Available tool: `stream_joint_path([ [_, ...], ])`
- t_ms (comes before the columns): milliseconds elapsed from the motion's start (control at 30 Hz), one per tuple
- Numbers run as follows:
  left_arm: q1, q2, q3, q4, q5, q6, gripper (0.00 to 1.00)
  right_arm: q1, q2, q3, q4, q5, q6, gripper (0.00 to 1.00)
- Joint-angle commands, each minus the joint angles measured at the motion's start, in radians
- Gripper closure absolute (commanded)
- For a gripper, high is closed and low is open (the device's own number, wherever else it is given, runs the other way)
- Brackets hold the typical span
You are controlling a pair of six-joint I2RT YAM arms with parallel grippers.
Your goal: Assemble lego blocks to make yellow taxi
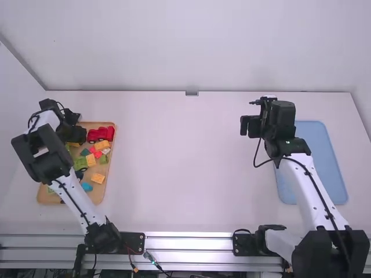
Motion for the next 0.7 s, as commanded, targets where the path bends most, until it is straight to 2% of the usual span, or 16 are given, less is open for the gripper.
stream_joint_path([
  [0,0.011,0.016,-0.034,-0.014,0.023,0.014,0.21,0.006,0.006,0.041,0.002,-0.006,0.003,0.01],
  [133,0.007,0.016,-0.027,-0.032,-0.023,0.014,0.19,0.005,0.006,0.041,0.002,-0.006,0.003,0.01],
  [267,0.013,0.016,-0.019,-0.047,-0.025,0.014,0.24,0.005,0.006,0.041,0.003,-0.006,0.0,0.01],
  [333,0.016,0.016,-0.019,-0.051,-0.026,0.014,0.31,0.004,0.006,0.041,0.003,-0.006,0.0,0.01],
  [533,0.015,0.016,-0.018,-0.049,-0.027,0.013,0.4,0.005,0.006,0.041,0.002,-0.006,0.0,0.01],
  [633,0.014,0.016,0.01,-0.059,-0.031,-0.029,0.52,0.004,0.006,0.041,0.003,-0.006,0.0,0.01],
  [667,0.014,0.016,0.019,-0.061,-0.03,-0.042,0.53,0.005,0.006,0.041,0.002,-0.005,0.0,0.01],
])
